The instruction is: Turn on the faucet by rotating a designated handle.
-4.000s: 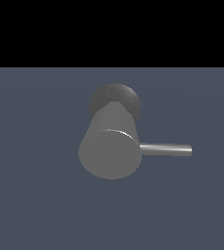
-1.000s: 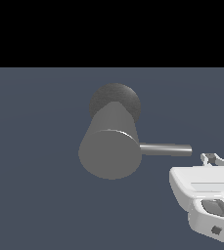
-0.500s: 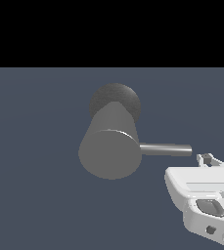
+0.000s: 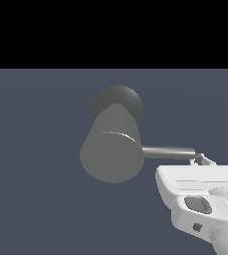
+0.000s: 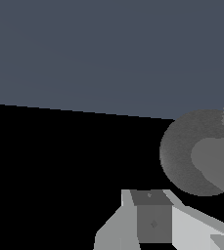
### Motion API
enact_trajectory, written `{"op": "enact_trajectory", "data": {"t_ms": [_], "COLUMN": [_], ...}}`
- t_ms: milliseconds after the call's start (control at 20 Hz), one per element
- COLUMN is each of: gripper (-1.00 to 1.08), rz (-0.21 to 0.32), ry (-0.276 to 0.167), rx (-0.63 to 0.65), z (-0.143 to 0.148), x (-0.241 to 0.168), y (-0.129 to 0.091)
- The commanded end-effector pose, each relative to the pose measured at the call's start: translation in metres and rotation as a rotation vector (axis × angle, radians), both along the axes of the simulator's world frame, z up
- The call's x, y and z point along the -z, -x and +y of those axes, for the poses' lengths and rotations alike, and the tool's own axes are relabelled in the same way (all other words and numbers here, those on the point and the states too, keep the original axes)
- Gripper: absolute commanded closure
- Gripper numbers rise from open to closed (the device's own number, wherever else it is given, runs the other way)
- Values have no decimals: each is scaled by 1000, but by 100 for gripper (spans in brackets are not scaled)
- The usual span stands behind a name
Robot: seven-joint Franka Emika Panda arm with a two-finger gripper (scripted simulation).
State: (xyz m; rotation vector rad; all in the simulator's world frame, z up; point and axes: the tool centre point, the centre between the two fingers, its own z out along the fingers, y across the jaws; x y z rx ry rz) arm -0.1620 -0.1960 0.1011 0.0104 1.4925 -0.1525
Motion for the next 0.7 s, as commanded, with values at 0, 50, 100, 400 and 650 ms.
{"op": "enact_trajectory", "data": {"t_ms": [0, 50, 100, 400, 650], "gripper": [108, 108, 108, 108, 108], "rz": [19, 28, 36, 69, 71], "ry": [-26, -39, -53, -106, -109], "rx": [-12, -17, -23, -45, -46], "z": [10, 14, 19, 39, 40], "x": [8, 12, 15, 27, 28], "y": [1, 2, 2, 5, 5]}}
